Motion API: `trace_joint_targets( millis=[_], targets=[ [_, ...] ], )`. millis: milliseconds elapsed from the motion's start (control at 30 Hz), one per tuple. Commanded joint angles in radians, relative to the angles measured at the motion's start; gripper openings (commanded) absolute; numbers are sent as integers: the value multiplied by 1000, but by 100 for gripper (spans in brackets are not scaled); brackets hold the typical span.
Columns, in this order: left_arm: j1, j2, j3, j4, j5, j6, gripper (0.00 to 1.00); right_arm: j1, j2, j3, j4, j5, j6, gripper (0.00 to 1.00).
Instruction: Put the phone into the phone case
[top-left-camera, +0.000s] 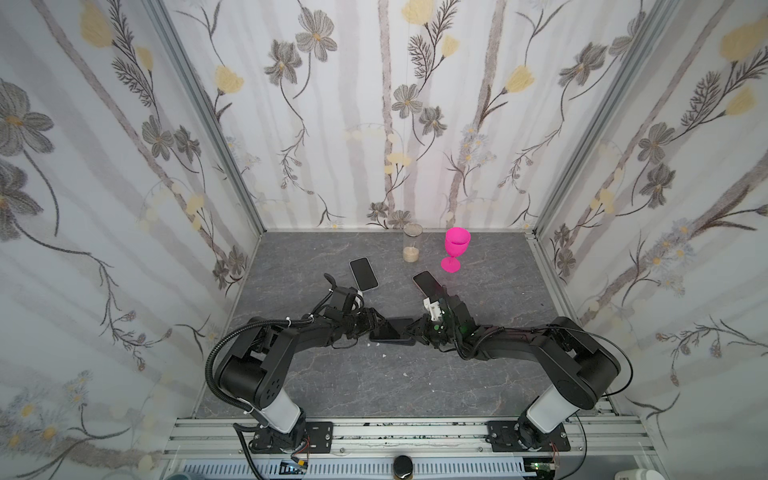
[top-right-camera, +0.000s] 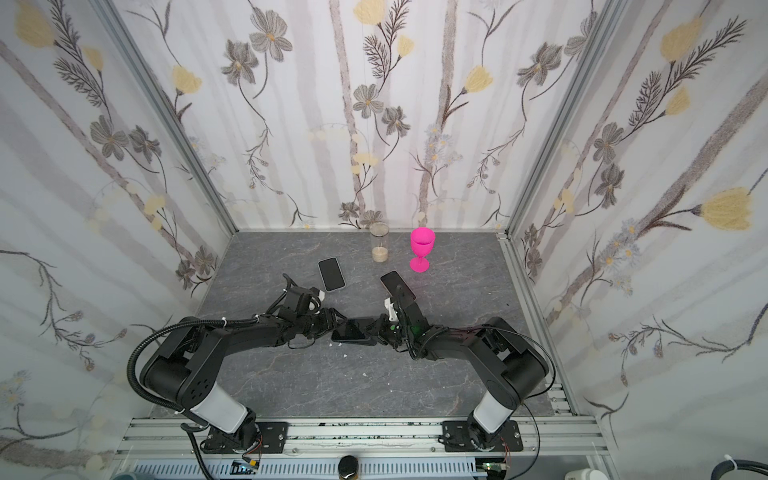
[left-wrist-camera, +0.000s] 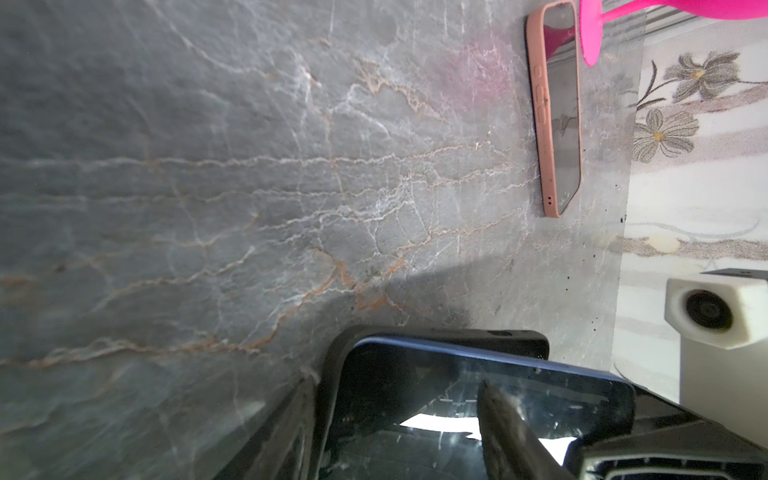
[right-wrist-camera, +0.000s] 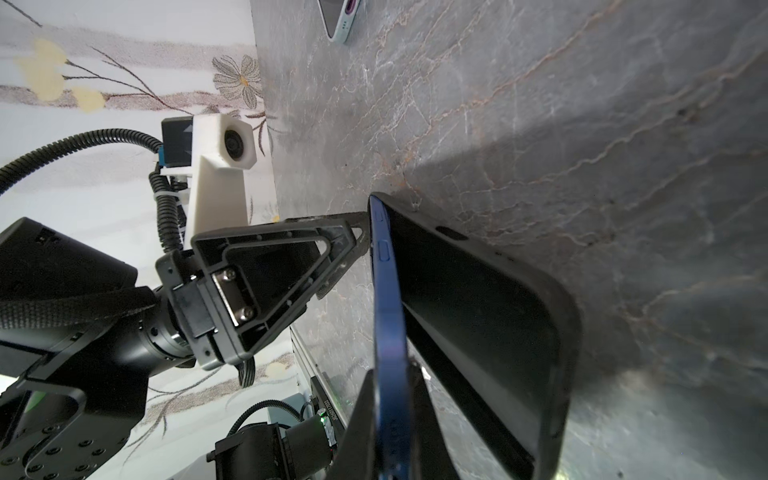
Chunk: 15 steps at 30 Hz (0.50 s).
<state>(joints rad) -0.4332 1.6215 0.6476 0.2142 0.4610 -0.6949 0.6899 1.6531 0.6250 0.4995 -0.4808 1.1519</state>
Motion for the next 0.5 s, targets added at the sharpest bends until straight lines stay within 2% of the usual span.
trace_joint_targets(
  millis=[0,100,167,467],
  targets=[
    [-16,-2,-10,-20,32,-12,64,0,17,-2,-84,32,7,14],
    [-19,-24,-17,-36,15,-11,64,1,18,8,-121,56,-13,17],
    [-19,-42,-21,-56,-4,-5,64,0,14,22,-166,78,-35,24],
    [-19,-105,-23,-117,-65,25,64,4,-26,69,-284,128,-89,42]
  ],
)
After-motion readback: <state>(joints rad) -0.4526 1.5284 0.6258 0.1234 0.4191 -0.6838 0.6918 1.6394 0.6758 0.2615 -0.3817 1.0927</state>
